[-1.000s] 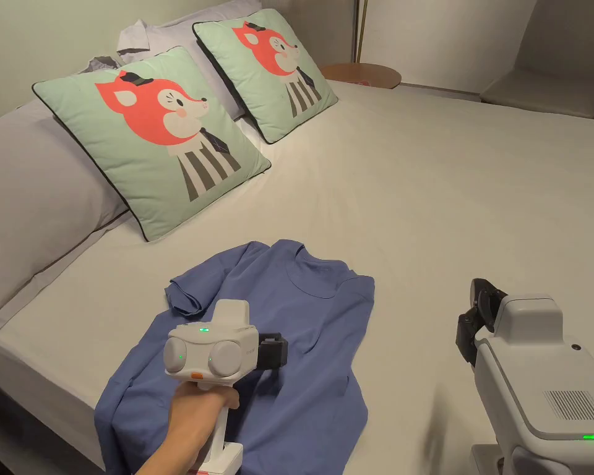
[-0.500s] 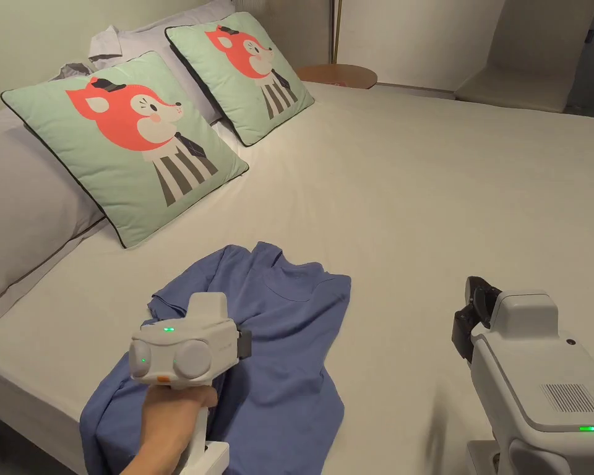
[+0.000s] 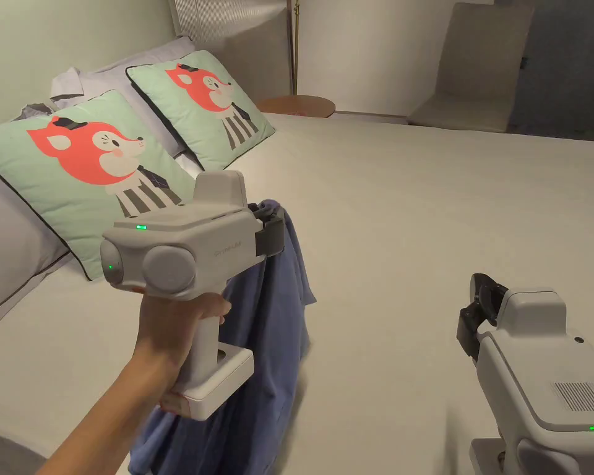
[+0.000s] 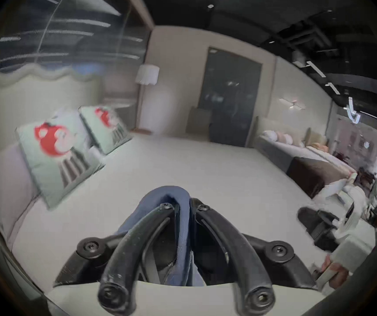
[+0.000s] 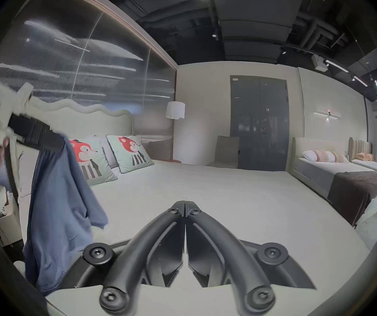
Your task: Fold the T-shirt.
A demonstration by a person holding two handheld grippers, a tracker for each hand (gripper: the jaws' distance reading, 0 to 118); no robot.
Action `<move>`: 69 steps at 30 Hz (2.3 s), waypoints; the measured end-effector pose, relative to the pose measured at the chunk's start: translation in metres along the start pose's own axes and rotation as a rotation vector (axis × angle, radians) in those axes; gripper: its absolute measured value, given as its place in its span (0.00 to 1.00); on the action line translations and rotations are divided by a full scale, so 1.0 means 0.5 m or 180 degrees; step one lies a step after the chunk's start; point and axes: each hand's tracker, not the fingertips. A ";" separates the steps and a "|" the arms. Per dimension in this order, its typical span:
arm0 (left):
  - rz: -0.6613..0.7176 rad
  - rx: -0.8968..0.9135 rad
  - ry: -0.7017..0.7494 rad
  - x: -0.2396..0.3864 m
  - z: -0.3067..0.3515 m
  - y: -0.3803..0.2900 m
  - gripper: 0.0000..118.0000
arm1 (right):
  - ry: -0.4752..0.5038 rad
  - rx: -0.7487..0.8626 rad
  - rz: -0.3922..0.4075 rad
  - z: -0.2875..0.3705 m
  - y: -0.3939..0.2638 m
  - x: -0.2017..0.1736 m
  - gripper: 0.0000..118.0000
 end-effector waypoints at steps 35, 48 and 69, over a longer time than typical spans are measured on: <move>-0.0902 -0.2060 -0.0952 0.429 -0.379 -0.435 0.04 | -0.1179 -0.0145 -0.0052 0.202 -0.041 0.292 0.01; -0.0233 -0.1072 -0.0763 0.341 -0.284 -0.289 0.92 | -0.1111 -0.0069 -0.0023 0.214 0.008 0.254 0.01; -0.0338 0.0326 0.0058 0.155 -0.095 -0.206 0.00 | -0.0945 0.0118 0.0005 0.188 0.039 0.220 0.01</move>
